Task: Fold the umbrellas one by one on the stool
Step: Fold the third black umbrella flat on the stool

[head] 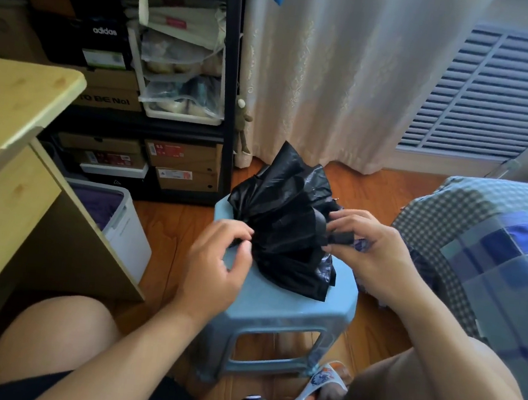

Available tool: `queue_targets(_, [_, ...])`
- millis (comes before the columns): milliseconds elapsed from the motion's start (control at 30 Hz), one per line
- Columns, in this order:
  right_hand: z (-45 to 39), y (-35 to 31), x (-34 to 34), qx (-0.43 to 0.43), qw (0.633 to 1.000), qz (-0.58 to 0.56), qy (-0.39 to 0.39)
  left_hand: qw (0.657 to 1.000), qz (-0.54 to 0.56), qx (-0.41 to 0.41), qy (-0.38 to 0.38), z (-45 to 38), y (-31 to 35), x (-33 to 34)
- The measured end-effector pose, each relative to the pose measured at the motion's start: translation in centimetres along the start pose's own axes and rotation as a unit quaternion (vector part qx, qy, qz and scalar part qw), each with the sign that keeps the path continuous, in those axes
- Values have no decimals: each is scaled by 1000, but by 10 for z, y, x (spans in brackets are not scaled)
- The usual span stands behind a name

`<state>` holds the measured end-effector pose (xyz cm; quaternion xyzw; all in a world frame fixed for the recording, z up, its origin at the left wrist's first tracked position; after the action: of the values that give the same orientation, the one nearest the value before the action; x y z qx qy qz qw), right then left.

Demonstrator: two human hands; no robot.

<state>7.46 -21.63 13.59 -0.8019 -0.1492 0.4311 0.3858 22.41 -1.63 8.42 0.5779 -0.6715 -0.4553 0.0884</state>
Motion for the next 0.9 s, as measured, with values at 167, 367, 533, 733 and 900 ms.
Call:
queue_targets(167, [-4, -30, -17, -41, 998, 4, -48, 942, -158, -195, -222, -6, -63, 11])
queue_targets(367, [-24, -68, -27, -77, 988, 50, -128, 889, -265, -23, -373, 4, -49, 8])
queue_targets(533, [-54, -68, -9, -19, 983, 49, -175, 893, -221, -37, -391, 10, -38, -3])
queue_targets(733, [-63, -61, 7, 42, 986, 24, -163, 897, -206, -122, -371, -1, -63, -33])
queue_targets(900, [-65, -59, 15, 89, 987, -12, -134, 936, 104, -262, -211, -11, -39, -27])
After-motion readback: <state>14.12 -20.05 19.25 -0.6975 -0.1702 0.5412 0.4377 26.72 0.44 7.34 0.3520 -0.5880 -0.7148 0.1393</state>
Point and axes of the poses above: each hand's wrist, its own z-axis away from the middle knuckle, its own x-axis out of the palm, y = z × x, the point moved 3 cm from there along -z, towards the middle knuckle, and after that the axes turned 3 degrees about y, right-handed, at the moved point
